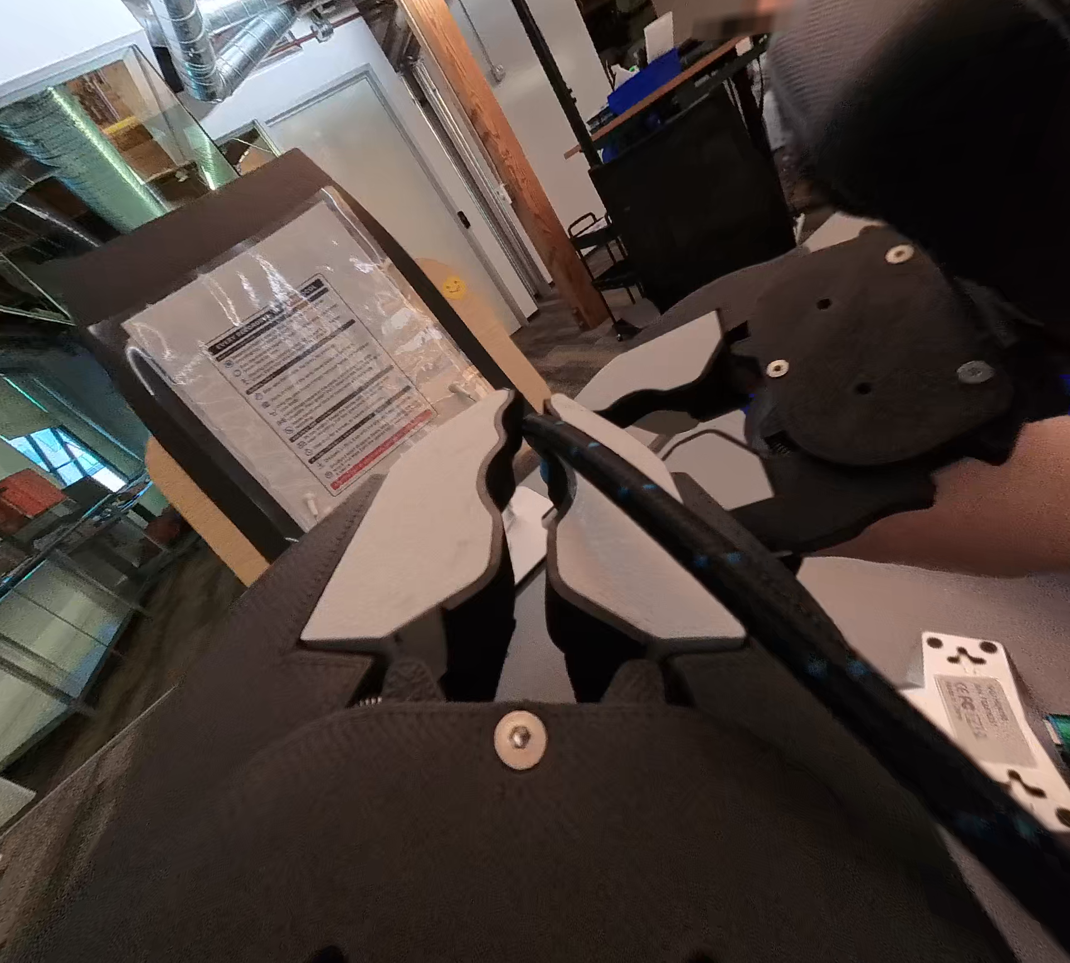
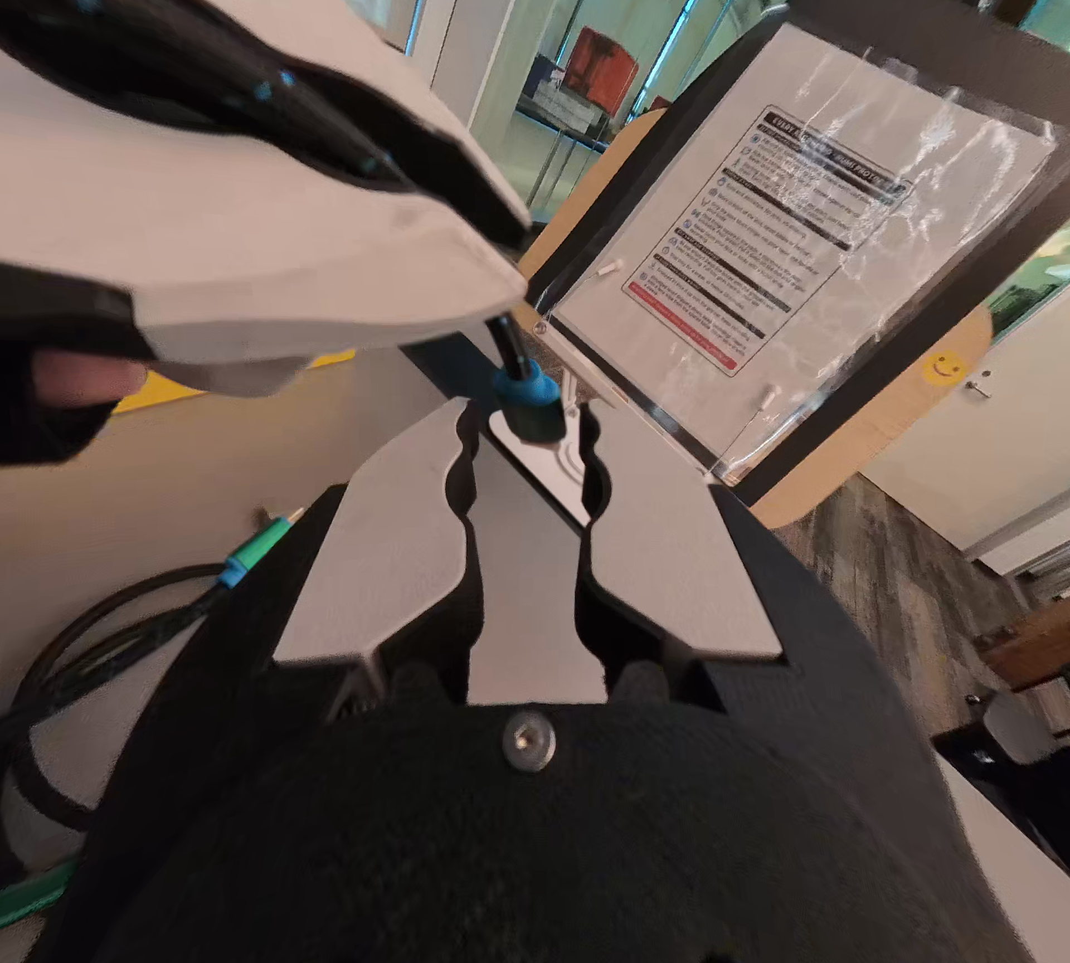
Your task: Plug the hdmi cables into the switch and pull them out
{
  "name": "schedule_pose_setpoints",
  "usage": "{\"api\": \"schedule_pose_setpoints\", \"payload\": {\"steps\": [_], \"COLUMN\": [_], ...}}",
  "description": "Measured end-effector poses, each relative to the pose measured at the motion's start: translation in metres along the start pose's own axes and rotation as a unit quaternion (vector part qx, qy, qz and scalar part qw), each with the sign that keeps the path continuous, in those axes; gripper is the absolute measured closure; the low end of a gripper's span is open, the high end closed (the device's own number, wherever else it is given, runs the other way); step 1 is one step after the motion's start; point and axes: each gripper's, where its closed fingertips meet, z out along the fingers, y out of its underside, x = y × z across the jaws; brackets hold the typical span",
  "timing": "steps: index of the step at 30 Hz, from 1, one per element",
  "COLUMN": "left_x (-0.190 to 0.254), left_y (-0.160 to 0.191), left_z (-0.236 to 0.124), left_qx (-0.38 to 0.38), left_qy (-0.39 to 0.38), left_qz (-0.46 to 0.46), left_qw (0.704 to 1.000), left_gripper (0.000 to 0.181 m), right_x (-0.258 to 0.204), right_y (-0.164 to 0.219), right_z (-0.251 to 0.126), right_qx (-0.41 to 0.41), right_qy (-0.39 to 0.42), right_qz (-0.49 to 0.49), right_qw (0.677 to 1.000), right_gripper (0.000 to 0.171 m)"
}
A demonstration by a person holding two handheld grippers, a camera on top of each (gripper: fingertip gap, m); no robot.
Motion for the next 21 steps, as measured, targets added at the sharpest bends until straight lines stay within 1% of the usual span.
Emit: {"api": "schedule_pose_setpoints", "payload": {"steps": [1, 4, 7, 8, 9, 11, 13, 14, 15, 16, 17, 19, 20, 21], "left_x": [0.004, 0.010, 0.020, 0.025, 0.028, 0.027, 0.021, 0.012, 0.005, 0.001, 0.001, 0.000, -0.001, -0.001], "left_y": [0.002, 0.006, 0.000, -0.004, -0.005, -0.002, 0.002, 0.000, -0.003, -0.010, -0.017, -0.031, -0.032, -0.031], "left_z": [0.001, 0.005, 0.006, 0.005, 0.004, 0.001, -0.005, -0.007, -0.009, -0.012, -0.015, -0.023, -0.024, -0.024], "left_qx": [-0.006, -0.022, -0.002, 0.005, -0.001, -0.027, -0.036, -0.027, -0.008, 0.016, 0.040, 0.077, 0.081, 0.076], "left_qy": [0.002, -0.009, -0.004, 0.013, 0.033, 0.074, 0.118, 0.124, 0.136, 0.166, 0.212, 0.307, 0.339, 0.361], "left_qz": [0.006, 0.042, 0.043, 0.039, 0.035, 0.016, -0.019, -0.059, -0.117, -0.191, -0.273, -0.415, -0.461, -0.490], "left_qw": [1.000, 0.999, 0.999, 0.999, 0.999, 0.997, 0.992, 0.990, 0.984, 0.967, 0.938, 0.853, 0.816, 0.790], "left_gripper": [0.176, 0.160, 0.144, 0.139, 0.129, 0.116, 0.120, 0.129, 0.137, 0.139, 0.140, 0.139, 0.139, 0.138], "right_x": [-0.001, -0.002, 0.004, 0.008, 0.013, 0.026, 0.029, 0.029, 0.026, 0.024, 0.022, 0.013, 0.009, 0.006], "right_y": [0.002, 0.005, 0.004, 0.000, -0.004, -0.014, -0.033, -0.043, -0.053, -0.061, -0.066, -0.074, -0.077, -0.079], "right_z": [0.001, 0.003, 0.001, -0.001, -0.005, -0.015, -0.034, -0.047, -0.060, -0.071, -0.079, -0.091, -0.094, -0.096], "right_qx": [-0.003, -0.004, 0.011, 0.030, 0.053, 0.108, 0.202, 0.253, 0.298, 0.330, 0.348, 0.373, 0.380, 0.386], "right_qy": [0.000, -0.002, -0.003, -0.005, -0.008, -0.022, -0.060, -0.080, -0.102, -0.119, -0.127, -0.153, -0.157, -0.155], "right_qz": [-0.007, -0.006, -0.005, -0.002, 0.009, 0.034, 0.037, 0.034, 0.027, 0.019, 0.010, -0.006, -0.014, -0.026], "right_qw": [1.000, 1.000, 1.000, 1.000, 0.999, 0.993, 0.977, 0.964, 0.949, 0.936, 0.929, 0.915, 0.911, 0.909], "right_gripper": [0.140, 0.148, 0.151, 0.151, 0.152, 0.152, 0.152, 0.152, 0.152, 0.152, 0.152, 0.152, 0.152, 0.152]}}
